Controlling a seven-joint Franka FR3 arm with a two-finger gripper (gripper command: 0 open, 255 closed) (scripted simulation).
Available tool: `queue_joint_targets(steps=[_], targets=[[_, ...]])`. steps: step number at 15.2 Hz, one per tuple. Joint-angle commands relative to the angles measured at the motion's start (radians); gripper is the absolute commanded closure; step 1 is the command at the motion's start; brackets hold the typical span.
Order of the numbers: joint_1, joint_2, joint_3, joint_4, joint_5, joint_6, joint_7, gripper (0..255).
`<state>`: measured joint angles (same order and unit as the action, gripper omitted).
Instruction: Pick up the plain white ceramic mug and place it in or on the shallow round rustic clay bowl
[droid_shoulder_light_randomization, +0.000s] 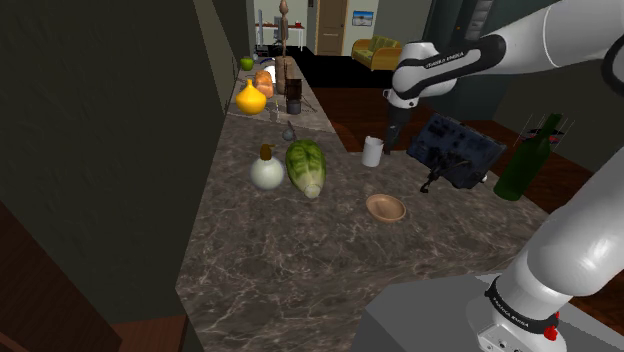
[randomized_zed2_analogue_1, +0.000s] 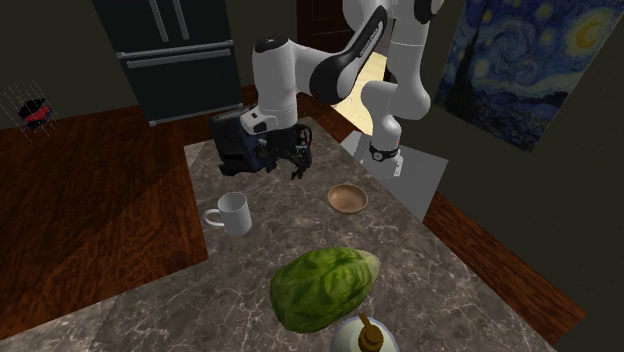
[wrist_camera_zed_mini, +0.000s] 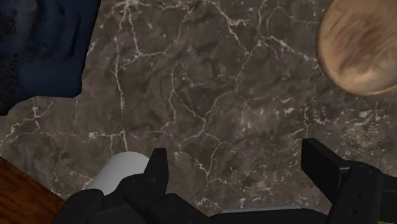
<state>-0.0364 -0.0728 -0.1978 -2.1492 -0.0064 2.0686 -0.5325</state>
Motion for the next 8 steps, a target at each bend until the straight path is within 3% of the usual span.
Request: queue_joint_targets(steps=[1,8], targets=[[-0.005,0.080,-0.010,0.069,0.017,0.023,-0.037,0],[-0.039,0.338,-0.017,0.313,0.084,0.073,-0.148,0]])
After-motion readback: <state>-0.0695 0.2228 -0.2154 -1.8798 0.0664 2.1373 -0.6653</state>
